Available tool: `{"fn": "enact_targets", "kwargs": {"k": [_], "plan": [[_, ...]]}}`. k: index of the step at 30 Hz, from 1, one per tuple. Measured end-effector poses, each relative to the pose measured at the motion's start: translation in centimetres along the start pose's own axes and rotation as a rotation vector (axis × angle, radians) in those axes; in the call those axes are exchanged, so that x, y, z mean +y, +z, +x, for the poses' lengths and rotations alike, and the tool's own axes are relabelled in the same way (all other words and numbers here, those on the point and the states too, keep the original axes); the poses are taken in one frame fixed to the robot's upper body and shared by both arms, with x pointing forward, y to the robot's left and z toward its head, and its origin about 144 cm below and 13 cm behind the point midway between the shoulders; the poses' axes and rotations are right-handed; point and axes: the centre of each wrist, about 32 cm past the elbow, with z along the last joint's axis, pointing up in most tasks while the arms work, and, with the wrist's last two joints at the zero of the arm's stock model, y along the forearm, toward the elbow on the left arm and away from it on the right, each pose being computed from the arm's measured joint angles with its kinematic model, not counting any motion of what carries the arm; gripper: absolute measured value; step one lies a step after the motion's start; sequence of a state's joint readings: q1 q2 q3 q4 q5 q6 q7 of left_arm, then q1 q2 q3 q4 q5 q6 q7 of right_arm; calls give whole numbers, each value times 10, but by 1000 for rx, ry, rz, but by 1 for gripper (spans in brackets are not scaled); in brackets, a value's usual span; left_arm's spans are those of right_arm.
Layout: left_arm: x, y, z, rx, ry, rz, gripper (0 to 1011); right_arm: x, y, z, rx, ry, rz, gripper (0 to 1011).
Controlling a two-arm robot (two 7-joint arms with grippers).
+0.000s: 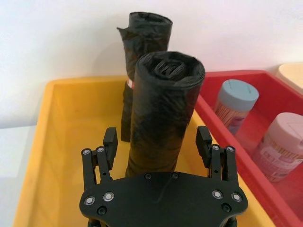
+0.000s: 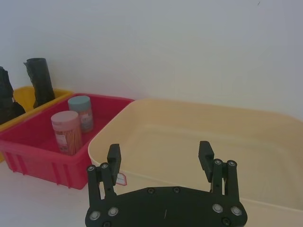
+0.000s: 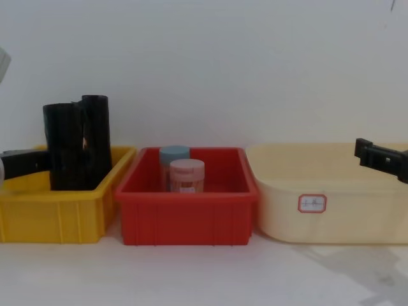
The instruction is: Pick up the garbage bag with the one hand and transfer it to the other hand.
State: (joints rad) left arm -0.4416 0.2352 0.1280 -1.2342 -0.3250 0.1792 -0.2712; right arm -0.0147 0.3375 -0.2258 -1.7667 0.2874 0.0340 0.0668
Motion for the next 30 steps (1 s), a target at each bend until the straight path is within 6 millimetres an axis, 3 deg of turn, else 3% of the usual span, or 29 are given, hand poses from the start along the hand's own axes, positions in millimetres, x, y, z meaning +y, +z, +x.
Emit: {"fn": "enact_targets", "kwargs": {"k": [11,18,28,30], "plan": [[-1,2,-1,5,-23,-17,1001,0,0,0,0,0,0,1004],[-2,2,-1,7,-30,-24,867,0,0,0,0,0,0,1004],[-2,3,-1,8,-35,-27,559,0,0,0,0,0,0,1004],[-2,3,-1,8,-36,-27,545,0,0,0,0,0,0,1004]]}}
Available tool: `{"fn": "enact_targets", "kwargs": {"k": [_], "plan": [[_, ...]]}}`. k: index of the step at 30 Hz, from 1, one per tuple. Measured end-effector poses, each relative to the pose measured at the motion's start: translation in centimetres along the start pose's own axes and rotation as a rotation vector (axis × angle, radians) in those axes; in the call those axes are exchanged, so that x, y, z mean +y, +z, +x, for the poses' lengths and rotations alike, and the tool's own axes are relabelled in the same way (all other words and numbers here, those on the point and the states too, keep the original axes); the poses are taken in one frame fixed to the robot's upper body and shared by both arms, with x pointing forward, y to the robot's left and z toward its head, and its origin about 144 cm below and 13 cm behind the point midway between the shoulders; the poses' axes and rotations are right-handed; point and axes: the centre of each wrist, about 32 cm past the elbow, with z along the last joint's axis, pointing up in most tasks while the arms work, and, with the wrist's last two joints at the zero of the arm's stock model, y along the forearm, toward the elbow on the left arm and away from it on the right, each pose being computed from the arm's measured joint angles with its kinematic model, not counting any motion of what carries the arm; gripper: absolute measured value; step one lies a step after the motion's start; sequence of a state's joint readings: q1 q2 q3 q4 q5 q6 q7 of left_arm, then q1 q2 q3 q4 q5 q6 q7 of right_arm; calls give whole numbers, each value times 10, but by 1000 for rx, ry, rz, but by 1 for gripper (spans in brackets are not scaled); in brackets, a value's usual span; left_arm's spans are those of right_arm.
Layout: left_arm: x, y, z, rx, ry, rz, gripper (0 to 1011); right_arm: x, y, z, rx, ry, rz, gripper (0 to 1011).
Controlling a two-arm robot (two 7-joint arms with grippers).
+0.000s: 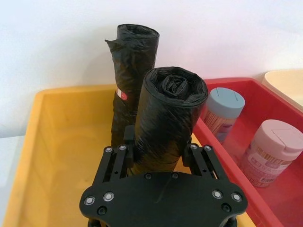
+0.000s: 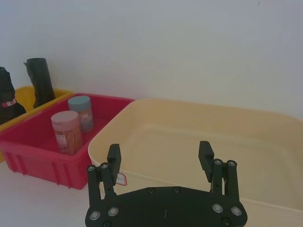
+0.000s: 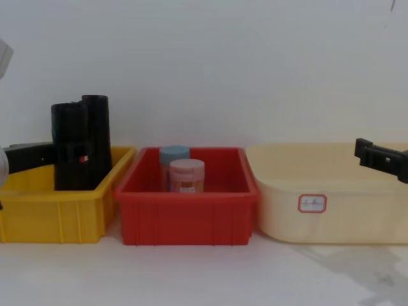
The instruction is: Pick up the garbage bag with the one hand and transfer it to the other hand.
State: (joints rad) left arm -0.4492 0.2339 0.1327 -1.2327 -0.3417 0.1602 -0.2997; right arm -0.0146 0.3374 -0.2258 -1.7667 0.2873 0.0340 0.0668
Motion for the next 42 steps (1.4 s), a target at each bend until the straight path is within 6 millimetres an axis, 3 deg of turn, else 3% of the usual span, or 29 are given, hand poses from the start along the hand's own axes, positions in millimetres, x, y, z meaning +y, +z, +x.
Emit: {"fn": "enact_targets", "kwargs": {"k": [9,16,42], "plan": [[0,0,0,0,-2,-2,473,3,1,0,-2,9,3,1004],[0,0,0,1,-2,-3,436,16,8,-1,-12,52,2,1004],[0,0,0,1,-3,-3,405,116,67,-37,-85,289,-165,1004]]}}
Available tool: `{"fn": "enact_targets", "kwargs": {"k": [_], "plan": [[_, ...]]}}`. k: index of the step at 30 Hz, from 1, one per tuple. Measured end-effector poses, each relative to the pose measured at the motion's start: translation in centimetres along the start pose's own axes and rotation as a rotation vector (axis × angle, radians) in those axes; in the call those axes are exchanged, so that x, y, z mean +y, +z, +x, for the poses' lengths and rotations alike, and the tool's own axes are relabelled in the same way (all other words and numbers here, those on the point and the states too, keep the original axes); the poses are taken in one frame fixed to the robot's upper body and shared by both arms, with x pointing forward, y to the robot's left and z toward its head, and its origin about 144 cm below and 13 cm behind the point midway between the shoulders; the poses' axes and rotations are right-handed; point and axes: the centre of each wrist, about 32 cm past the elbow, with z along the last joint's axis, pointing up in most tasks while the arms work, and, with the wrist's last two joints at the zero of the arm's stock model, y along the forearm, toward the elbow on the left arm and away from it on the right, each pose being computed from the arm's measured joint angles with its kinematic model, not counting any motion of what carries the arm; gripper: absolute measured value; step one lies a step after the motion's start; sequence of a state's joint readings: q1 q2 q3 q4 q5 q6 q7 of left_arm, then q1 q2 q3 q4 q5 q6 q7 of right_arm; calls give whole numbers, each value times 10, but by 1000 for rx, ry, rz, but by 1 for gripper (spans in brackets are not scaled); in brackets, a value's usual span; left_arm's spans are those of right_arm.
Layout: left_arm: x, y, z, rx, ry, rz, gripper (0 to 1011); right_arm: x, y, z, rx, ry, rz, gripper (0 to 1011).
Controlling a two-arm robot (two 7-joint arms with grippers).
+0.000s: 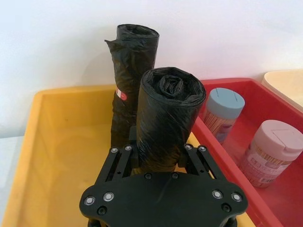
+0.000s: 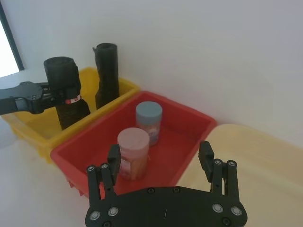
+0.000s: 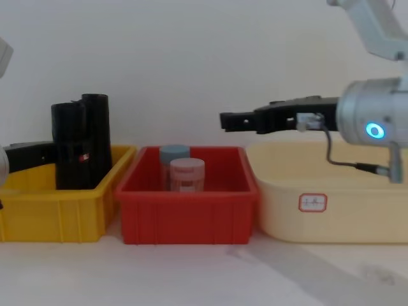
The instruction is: Pick up the garbage bag with the one hand and transfer it to the other hand.
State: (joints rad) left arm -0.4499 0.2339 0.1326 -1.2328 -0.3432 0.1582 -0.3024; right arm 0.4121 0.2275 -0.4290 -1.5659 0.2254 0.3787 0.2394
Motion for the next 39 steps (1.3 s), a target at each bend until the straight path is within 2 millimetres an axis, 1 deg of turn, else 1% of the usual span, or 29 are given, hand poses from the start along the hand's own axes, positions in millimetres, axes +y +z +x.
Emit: {"fn": "enact_targets", "kwargs": {"k": [1,4,5,15,18,20,22,28,39], "plan": [[0,0,0,0,0,0,405,6,4,0,-4,6,-11,1004],[0,0,0,0,0,0,405,14,8,-1,-9,12,-32,1004],[0,0,0,0,0,0,405,21,11,-1,-13,14,-47,1004],[0,0,0,0,0,0,405,51,18,-4,-11,18,-117,1004],[0,0,0,0,0,0,405,56,18,-5,-6,19,-128,1004],[0,0,0,0,0,0,405,63,18,-6,3,17,-141,1004],[0,0,0,0,0,0,405,64,18,-6,5,15,-144,1004],[0,0,0,0,0,0,405,77,14,-8,34,0,-169,1004],[0,0,0,0,0,1,405,92,6,-13,76,0,-201,1004]]}}
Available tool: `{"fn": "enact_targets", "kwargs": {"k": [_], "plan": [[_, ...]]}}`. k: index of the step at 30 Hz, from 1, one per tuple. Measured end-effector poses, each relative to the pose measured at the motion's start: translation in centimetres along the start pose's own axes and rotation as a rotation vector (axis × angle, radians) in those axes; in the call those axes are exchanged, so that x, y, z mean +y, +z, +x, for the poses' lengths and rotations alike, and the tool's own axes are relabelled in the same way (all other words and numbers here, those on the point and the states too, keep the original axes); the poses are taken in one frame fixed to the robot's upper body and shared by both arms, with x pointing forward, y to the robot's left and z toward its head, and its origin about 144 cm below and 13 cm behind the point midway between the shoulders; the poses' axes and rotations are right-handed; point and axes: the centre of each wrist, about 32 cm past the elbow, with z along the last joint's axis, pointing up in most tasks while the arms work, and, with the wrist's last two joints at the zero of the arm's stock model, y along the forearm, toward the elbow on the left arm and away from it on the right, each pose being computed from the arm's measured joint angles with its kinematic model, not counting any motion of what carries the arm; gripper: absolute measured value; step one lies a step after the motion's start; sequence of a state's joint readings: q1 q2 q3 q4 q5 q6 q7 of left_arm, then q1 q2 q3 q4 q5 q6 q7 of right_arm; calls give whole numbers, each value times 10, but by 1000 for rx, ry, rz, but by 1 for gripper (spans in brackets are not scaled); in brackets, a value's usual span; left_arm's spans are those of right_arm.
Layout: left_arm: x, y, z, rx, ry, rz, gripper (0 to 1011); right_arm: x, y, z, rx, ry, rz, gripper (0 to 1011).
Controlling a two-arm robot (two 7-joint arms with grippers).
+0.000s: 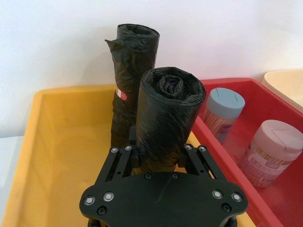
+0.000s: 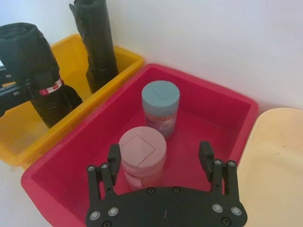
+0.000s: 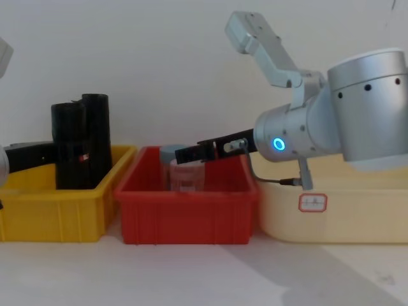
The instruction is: Pick up the garbage bag with the one hand and transfer it to the other hand.
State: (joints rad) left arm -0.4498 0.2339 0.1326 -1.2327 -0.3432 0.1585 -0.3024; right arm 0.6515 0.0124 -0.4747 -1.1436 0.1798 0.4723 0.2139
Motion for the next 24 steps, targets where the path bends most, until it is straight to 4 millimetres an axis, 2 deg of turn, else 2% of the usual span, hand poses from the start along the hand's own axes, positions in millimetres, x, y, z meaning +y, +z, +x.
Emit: {"fn": "enact_targets", "kwargs": {"k": [24], "plan": [[0,0,0,0,0,0,405,24,-8,-8,37,31,-30,1004]]}}
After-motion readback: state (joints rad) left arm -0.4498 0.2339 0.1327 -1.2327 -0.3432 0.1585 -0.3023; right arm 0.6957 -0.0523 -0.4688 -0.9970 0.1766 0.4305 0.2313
